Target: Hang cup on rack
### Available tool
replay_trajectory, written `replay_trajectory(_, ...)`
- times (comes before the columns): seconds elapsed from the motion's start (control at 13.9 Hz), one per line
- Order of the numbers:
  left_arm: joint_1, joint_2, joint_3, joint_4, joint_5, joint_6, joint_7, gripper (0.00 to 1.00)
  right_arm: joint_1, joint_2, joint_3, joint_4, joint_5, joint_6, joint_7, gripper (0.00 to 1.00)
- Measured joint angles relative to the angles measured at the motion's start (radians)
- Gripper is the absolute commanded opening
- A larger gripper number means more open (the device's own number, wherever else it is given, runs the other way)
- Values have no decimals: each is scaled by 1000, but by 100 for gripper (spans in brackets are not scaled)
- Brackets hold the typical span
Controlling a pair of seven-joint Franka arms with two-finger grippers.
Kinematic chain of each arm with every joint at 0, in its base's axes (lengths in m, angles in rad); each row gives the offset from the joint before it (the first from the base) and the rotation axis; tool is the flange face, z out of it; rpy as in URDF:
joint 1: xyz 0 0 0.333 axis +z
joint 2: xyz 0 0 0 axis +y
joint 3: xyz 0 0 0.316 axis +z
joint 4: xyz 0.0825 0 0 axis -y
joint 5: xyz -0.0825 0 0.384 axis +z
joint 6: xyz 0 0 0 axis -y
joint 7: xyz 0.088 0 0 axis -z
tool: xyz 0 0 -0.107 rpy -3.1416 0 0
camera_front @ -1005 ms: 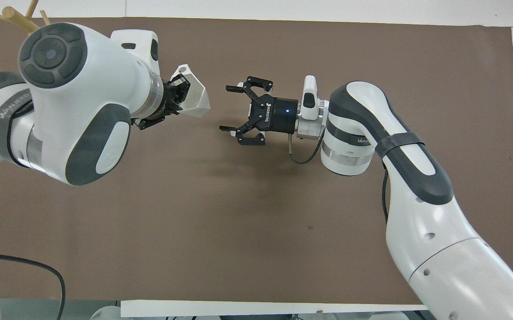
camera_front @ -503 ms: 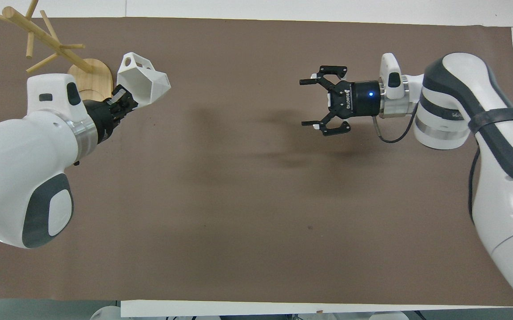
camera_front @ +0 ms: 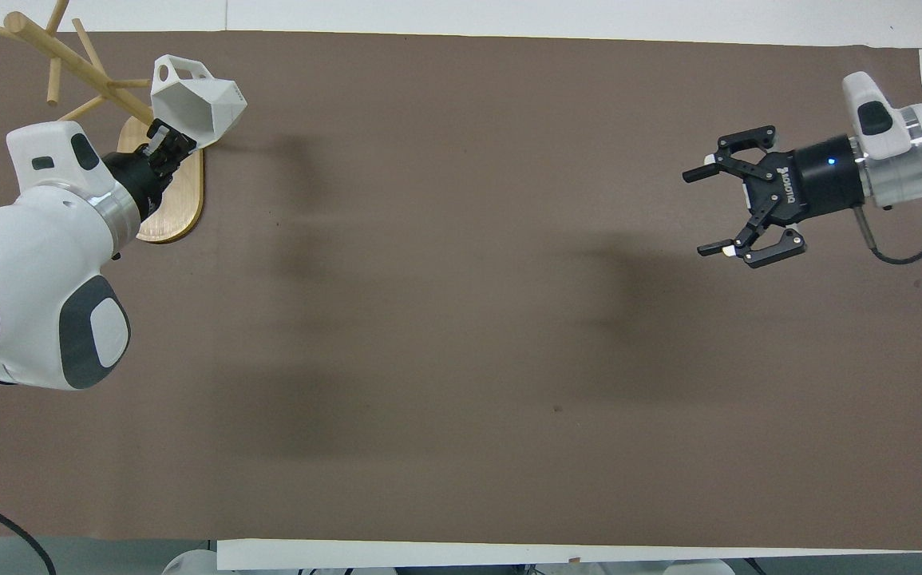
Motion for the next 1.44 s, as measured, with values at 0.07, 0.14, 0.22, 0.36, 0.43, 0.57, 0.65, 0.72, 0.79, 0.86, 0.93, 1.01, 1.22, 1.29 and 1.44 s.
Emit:
replay_trajectory(0.07,6,17,0,13,0,2,0,0,-2,-37,0,5,-88,0,92,100)
replay_trajectory(0.14,13,27,-1,23,0,2,0,0,-5,-67,0,8,-165,0,174,100)
replay_trajectory(0.22,23,33,-2,27,0,2,0,0,-9,-86,0,9,-228,0,237,100)
replay_trajectory(0.36,38,38,-3,29,-6,2,0,0,-12,-108,-1,17,-356,0,349,100)
replay_trajectory(0.43,41,39,-3,29,-14,1,0,0,-11,-113,0,29,-412,-5,407,100)
replay_trajectory(0.57,42,40,-5,29,-33,1,0,0,-9,-117,3,81,-515,-49,559,100)
replay_trajectory(0.65,42,41,-7,29,-51,1,0,0,-8,-118,4,109,-558,-75,633,100)
replay_trajectory(0.72,42,41,-8,29,-68,1,0,0,-8,-119,6,135,-594,-98,699,100)
replay_trajectory(0.79,42,41,-9,28,-80,1,0,0,-8,-119,8,163,-627,-124,765,100)
replay_trajectory(0.86,42,41,-9,28,-84,1,0,0,-7,-120,10,187,-652,-150,824,100)
replay_trajectory(0.93,43,42,-9,27,-85,1,0,0,-7,-120,12,210,-678,-173,898,100)
replay_trajectory(1.01,44,43,-9,26,-86,0,0,0,-5,-121,14,228,-705,-189,1000,100)
replay_trajectory(1.22,65,46,-9,16,-86,-4,47,0,40,-121,-2,249,-742,-207,1289,100)
replay_trajectory(1.29,72,47,-9,14,-86,-5,81,0,63,-122,-16,252,-747,-213,1341,100)
replay_trajectory(1.44,85,47,-8,14,-86,-19,152,0,86,-138,-37,247,-753,-231,1446,100)
